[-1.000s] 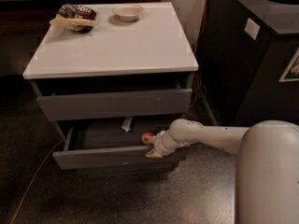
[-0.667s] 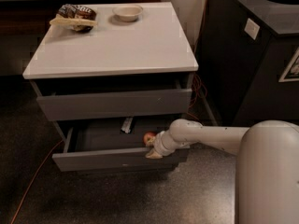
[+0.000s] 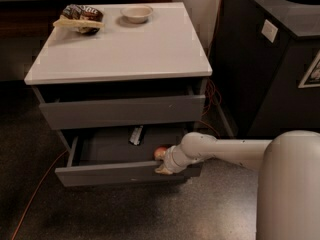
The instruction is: Pick rxbar blueberry from middle drawer and place on counter
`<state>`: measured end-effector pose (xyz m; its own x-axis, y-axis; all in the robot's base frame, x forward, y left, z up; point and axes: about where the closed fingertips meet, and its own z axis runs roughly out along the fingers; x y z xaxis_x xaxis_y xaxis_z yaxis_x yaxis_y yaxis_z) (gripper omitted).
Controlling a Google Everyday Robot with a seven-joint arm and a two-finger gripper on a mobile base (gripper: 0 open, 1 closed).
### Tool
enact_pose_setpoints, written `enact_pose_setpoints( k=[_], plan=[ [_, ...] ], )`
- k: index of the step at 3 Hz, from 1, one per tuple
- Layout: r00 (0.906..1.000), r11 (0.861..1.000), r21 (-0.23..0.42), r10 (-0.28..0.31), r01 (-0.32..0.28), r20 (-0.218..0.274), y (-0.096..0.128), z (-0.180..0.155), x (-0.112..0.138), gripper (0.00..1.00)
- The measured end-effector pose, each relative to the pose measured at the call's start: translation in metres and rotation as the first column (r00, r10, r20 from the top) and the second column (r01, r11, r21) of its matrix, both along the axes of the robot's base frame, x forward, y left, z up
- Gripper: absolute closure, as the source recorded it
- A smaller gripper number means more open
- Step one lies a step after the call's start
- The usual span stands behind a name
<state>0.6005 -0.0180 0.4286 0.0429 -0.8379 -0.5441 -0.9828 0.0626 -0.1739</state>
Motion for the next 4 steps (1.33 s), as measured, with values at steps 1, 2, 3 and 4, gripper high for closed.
enact_pose_setpoints(
  k=[1,2,3,4],
  plan=[
    [1.0000,1.000,0.000,0.000,0.000,0.000,0.0000,0.0000,0.0000,1.00],
    [1.0000,1.000,0.000,0.000,0.000,0.000,0.0001,0.0000,-0.0004,1.00],
    [1.0000,1.000,0.000,0.000,0.000,0.000,0.0001,0.0000,-0.0004,1.00],
    [1.0000,1.000,0.004,0.005,-0.005,-0.004,0.0023,0.0007,-0.0054,1.00]
  ],
)
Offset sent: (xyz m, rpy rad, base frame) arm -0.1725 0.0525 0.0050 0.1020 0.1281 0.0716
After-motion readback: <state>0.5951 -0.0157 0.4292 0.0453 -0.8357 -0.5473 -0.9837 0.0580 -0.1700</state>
